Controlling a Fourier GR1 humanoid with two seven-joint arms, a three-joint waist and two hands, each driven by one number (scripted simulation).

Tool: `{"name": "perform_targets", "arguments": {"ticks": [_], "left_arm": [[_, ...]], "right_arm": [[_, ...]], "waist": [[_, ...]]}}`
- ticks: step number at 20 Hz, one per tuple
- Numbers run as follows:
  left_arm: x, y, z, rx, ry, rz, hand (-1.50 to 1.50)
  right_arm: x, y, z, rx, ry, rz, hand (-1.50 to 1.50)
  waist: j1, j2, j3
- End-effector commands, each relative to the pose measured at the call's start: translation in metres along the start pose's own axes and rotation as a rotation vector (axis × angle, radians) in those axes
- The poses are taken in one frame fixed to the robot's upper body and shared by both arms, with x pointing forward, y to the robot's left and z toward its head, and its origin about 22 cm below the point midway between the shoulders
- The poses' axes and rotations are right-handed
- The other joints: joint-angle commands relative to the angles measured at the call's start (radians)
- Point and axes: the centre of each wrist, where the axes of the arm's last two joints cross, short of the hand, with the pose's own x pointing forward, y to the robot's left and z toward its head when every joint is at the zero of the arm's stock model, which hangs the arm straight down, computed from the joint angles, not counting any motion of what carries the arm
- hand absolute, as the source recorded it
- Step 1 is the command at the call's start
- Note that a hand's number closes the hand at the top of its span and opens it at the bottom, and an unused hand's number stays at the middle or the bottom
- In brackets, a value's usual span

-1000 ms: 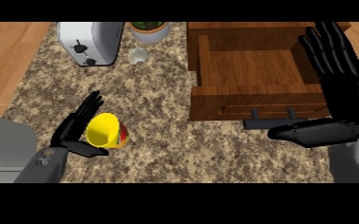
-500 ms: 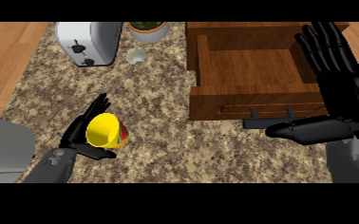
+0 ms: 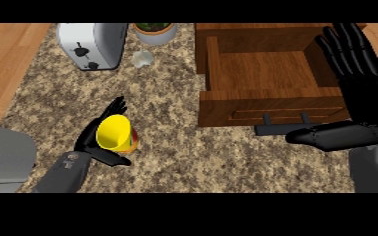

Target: Pick up the cup, place it into the drawer and close the drawer

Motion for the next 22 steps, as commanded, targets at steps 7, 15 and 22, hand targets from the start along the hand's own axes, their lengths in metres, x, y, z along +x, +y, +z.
{"name": "perform_targets", "arguments": {"ticks": [7, 15, 22], "left_arm": [[0.000, -0.024, -0.018, 0.009, -0.310, -0.003, 1.50], [-0.003, -0.014, -0.003, 0.616, -0.326, -0.214, 1.50], [0.031, -0.019, -0.054, 0.437, -0.559, 0.039, 1.50]], "right_arm": [[-0.005, 0.005, 0.007, 0.002, 0.023, 0.023, -1.50], [-0.001, -0.008, -0.001, -0.033, 0.010, 0.017, -1.50], [-0.004, -0.013, 0.001, -0.048, 0.020, 0.016, -1.50]], "waist": [[0.011, -0.003, 0.001], [0.036, -0.002, 0.002], [0.029, -0.012, 0.004]]}}
